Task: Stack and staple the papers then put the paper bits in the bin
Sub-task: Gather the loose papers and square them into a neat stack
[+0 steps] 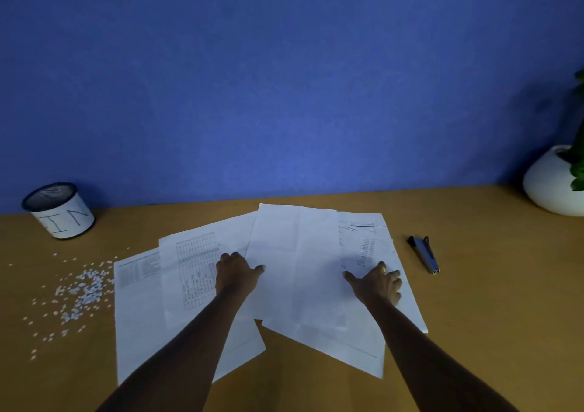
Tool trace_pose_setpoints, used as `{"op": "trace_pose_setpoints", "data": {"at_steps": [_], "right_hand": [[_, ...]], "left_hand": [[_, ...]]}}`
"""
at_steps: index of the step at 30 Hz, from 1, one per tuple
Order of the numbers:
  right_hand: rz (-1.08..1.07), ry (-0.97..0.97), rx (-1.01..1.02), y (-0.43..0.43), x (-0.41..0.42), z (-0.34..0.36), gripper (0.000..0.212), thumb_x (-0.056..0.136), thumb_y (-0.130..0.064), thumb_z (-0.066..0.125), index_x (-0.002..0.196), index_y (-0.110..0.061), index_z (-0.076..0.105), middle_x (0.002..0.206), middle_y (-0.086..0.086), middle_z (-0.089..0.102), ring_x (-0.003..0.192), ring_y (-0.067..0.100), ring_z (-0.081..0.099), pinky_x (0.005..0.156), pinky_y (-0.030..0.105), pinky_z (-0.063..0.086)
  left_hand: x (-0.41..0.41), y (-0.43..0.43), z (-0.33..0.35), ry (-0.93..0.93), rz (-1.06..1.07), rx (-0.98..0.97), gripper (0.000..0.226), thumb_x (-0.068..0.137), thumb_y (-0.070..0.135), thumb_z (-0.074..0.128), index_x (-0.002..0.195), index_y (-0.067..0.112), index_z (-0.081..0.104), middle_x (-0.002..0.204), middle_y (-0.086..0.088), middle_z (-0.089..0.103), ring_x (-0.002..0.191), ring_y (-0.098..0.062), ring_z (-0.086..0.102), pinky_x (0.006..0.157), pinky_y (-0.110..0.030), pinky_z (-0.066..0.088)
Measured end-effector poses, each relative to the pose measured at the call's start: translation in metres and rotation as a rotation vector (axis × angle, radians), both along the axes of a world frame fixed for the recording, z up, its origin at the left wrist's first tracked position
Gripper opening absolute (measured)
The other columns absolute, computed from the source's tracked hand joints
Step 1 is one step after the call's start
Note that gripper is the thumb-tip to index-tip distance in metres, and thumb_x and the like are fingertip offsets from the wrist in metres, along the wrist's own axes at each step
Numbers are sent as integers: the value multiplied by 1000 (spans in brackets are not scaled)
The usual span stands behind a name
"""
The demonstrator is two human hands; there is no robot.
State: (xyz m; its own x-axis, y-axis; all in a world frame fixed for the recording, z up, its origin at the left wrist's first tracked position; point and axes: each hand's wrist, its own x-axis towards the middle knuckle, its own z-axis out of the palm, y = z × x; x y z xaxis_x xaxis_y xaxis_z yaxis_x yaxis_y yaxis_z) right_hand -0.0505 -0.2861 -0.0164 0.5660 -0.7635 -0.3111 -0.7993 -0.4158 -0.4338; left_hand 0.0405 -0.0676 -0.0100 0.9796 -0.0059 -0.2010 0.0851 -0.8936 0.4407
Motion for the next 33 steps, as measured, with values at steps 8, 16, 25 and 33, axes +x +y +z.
{"op": "trace_pose_setpoints", "data": {"at_steps": [8,16,25,33], "right_hand": [[-48,70,-8,-17,0,3,96,69,-46,76,139,-9,23,143,17,29,134,32,27,105,42,36],[-12,-38,101,-15,16,6,89,73,-31,77,140,-4,25,141,18,33,133,34,30,106,40,35],[78,-48,96,7,31,3,88,76,-42,71,140,-3,26,141,15,34,134,30,33,106,37,35],[32,-73,111,9,30,0,88,68,-34,80,136,-3,33,136,15,40,128,31,41,103,37,39]], "left_hand": [[9,-8,-10,134,-49,171,79,64,54,76,121,7,47,130,-11,49,123,-26,43,101,-37,41],[12,-17,-13,147,-63,154,80,62,46,81,122,6,46,130,-11,50,123,-26,43,103,-37,39],[5,-31,-14,177,-87,108,77,59,40,84,119,6,50,125,-10,55,117,-26,50,99,-37,44],[-3,-43,-5,266,-35,38,73,61,33,84,119,4,49,121,-13,58,112,-29,57,94,-38,50]]}}
